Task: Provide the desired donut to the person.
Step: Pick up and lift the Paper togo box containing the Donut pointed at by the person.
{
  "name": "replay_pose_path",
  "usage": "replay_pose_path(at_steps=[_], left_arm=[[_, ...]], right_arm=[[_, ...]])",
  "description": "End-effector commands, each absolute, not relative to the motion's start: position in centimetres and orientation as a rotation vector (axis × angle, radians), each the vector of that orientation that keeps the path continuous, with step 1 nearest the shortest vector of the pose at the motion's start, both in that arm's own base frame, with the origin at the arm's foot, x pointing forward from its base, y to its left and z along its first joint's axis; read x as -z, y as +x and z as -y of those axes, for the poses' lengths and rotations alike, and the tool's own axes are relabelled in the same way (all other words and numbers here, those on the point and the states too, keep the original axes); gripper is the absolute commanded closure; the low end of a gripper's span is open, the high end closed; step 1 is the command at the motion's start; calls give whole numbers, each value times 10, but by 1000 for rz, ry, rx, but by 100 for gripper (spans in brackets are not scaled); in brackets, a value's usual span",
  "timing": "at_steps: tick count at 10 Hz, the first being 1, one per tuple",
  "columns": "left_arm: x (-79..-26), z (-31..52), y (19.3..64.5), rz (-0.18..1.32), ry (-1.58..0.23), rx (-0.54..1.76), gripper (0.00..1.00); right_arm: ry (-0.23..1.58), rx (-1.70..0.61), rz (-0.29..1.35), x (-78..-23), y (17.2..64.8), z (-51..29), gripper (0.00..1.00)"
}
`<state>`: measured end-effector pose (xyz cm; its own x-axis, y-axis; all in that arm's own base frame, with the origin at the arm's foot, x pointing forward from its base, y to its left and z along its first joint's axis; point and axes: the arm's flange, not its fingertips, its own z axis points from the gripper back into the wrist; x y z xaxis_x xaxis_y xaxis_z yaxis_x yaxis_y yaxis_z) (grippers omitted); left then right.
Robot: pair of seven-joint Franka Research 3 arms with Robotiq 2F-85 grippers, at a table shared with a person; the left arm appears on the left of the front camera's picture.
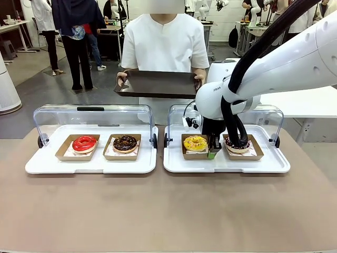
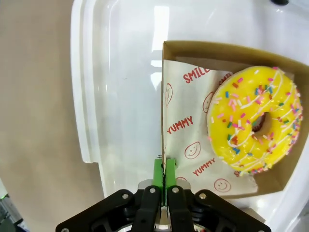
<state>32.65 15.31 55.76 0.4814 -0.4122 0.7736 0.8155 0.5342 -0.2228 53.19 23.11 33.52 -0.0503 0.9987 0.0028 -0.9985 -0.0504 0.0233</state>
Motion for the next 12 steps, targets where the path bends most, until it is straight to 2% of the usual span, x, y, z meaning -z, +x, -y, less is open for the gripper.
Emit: replay_pose_path(at_steps=[1, 8, 12], left_arm=[[-559, -154, 327, 744, -650, 819, 0], [-559, -154, 327, 744, -650, 819, 0], [-559, -154, 327, 744, -650, 819, 0]], right_arm=[[-60, -1605, 6, -354, 510, -243, 100], [-80, -1642, -170, -475, 395, -299, 100], [-186, -1620, -136, -570, 353, -317, 100]])
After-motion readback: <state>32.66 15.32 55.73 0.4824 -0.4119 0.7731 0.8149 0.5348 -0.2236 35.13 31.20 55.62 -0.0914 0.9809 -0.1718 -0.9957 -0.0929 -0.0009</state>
